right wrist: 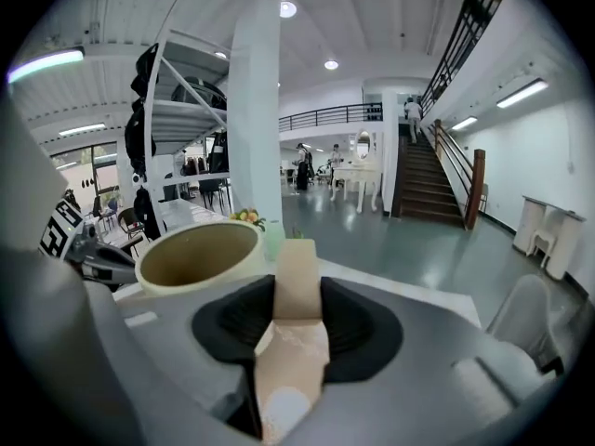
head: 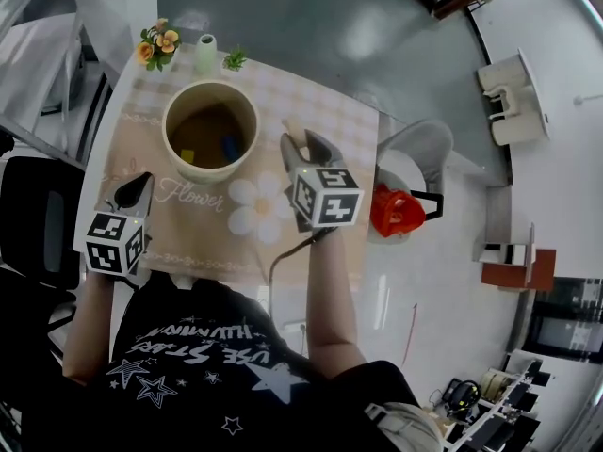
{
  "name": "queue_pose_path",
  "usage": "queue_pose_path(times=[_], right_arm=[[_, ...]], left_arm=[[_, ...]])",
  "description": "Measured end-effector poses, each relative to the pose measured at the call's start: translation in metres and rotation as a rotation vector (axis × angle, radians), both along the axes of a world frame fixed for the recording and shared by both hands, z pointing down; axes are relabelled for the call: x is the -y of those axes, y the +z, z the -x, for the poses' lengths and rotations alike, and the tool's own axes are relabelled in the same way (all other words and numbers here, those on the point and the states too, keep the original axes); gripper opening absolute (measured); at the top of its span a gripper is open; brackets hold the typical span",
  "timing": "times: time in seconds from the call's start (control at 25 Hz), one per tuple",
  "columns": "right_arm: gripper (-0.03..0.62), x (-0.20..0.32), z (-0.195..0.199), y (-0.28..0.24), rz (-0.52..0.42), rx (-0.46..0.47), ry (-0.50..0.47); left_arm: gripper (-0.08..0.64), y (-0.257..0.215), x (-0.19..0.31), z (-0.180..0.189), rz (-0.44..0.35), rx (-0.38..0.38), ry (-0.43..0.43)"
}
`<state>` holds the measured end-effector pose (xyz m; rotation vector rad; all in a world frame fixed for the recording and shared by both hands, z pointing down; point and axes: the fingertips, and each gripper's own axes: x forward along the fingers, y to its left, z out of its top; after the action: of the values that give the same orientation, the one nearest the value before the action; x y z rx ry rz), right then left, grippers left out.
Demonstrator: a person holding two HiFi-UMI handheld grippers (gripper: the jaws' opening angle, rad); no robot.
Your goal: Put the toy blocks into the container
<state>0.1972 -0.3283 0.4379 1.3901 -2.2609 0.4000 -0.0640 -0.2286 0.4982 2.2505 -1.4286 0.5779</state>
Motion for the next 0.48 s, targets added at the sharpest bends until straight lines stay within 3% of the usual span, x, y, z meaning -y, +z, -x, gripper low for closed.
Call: queue_pose_path(times=[0.24, 0.48], right_arm=[[0.152, 0.006, 0.056, -0.043, -0.062, 0.047, -0.07], [0.152, 0.005, 0.107, -0.048, -0.042, 0.068, -0.13]], left_arm=[[0.011, -0.012, 0.008, 0.029, -0.025, -0.029, -0.029], [0.011, -0.02, 0.014, 0.053, -0.046, -0.05, -0.032]])
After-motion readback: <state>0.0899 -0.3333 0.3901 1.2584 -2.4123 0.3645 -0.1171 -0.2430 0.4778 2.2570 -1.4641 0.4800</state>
